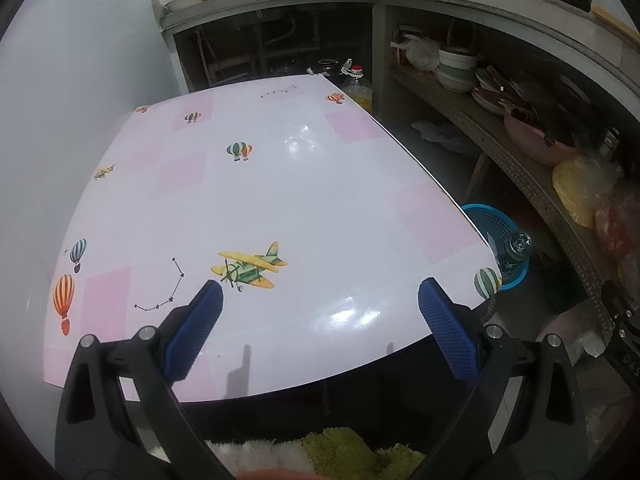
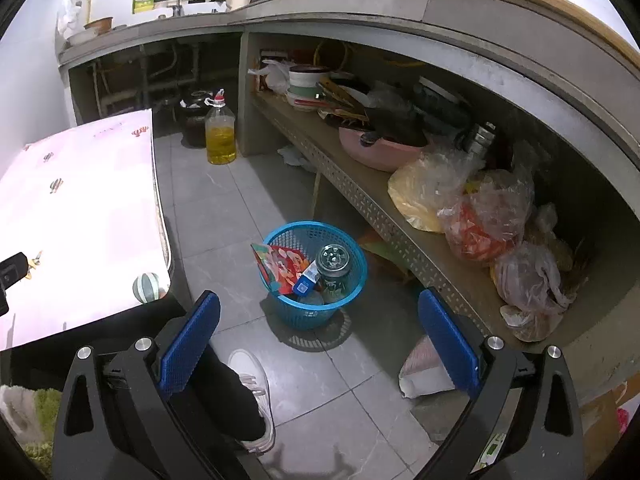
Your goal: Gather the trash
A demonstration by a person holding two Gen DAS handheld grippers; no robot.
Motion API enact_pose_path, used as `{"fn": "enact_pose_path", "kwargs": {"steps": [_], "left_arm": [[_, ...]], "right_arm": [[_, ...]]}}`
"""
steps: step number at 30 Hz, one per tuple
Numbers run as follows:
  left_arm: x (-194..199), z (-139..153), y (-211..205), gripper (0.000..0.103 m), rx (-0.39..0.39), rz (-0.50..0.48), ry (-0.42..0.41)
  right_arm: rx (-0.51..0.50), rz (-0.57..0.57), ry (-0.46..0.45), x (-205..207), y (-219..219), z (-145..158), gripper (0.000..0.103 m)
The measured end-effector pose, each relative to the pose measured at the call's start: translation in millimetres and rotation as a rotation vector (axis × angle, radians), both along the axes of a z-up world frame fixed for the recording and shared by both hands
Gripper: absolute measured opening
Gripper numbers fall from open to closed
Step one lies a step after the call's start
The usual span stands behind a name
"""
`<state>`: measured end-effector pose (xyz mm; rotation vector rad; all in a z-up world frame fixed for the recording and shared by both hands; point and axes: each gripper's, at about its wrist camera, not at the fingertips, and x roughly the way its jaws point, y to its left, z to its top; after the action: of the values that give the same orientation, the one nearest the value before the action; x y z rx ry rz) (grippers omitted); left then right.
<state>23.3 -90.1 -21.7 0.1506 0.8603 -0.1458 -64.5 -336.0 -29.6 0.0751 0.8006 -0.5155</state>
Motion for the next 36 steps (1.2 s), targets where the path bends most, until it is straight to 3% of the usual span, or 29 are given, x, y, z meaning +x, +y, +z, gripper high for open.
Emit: {"fn": "enact_pose_path", "kwargs": {"steps": [36], "left_arm": [[-0.4, -4.4, -2.7, 0.094, -0.016, -0.01, 0.033]], "right_arm": [[-0.003, -0.006, -0.004, -3.0, 0.2, 1.8, 0.096]]}}
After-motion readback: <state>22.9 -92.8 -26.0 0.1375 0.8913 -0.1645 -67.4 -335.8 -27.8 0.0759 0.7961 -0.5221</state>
